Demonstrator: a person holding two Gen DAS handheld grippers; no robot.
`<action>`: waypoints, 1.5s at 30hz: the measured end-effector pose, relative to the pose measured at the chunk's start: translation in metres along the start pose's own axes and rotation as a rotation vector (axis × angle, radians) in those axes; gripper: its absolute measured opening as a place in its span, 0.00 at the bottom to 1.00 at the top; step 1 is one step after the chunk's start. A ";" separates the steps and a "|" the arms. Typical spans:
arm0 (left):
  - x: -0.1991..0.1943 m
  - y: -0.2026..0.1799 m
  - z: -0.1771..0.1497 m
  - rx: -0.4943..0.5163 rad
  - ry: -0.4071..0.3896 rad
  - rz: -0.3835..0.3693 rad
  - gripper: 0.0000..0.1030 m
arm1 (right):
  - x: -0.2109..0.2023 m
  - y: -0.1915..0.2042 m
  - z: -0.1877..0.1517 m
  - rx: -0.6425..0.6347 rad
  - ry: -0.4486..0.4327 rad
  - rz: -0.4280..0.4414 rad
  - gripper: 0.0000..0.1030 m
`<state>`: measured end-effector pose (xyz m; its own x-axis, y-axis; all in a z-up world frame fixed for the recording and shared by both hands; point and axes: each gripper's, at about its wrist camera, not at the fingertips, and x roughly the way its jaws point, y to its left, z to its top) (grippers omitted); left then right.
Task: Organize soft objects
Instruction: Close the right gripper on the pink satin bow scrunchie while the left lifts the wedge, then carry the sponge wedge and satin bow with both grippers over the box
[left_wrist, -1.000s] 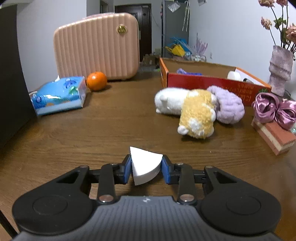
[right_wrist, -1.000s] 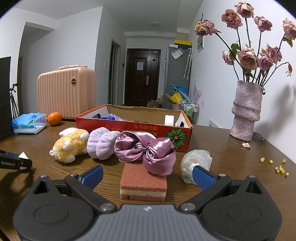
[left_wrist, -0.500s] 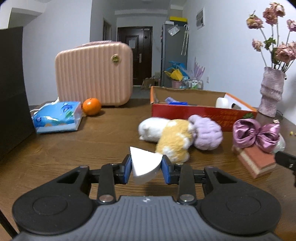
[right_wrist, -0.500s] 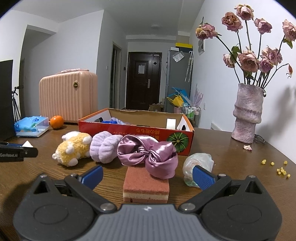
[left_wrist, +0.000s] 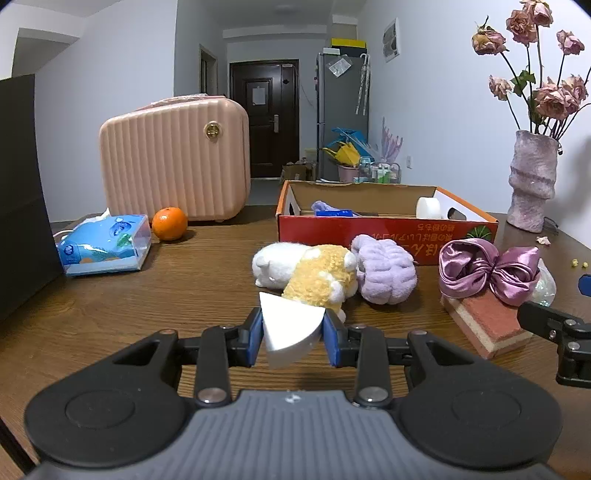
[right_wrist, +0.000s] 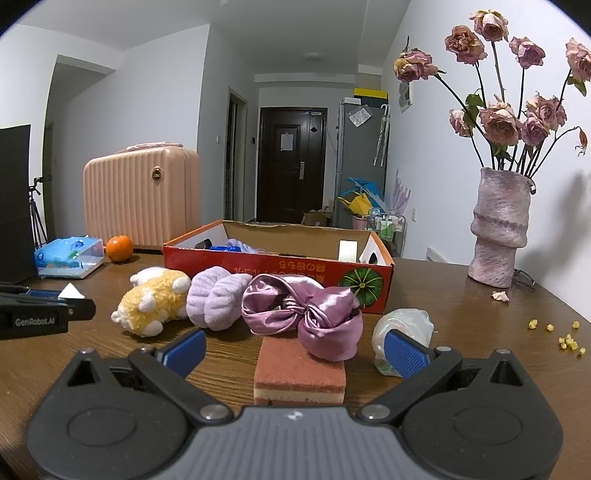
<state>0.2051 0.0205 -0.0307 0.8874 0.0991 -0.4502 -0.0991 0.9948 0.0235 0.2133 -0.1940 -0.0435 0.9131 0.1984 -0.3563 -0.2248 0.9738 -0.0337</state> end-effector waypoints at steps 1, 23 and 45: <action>0.000 0.000 0.000 0.001 -0.003 0.006 0.33 | 0.001 0.000 0.000 0.001 -0.001 0.001 1.00; 0.021 -0.006 0.020 -0.003 -0.038 0.018 0.33 | 0.083 -0.019 0.015 0.003 0.077 -0.051 0.94; 0.024 -0.009 0.019 0.024 -0.038 0.004 0.33 | 0.108 -0.016 0.017 0.007 0.125 0.050 0.40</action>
<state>0.2358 0.0146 -0.0253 0.9034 0.1033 -0.4162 -0.0924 0.9946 0.0464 0.3208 -0.1860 -0.0659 0.8510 0.2319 -0.4713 -0.2665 0.9638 -0.0070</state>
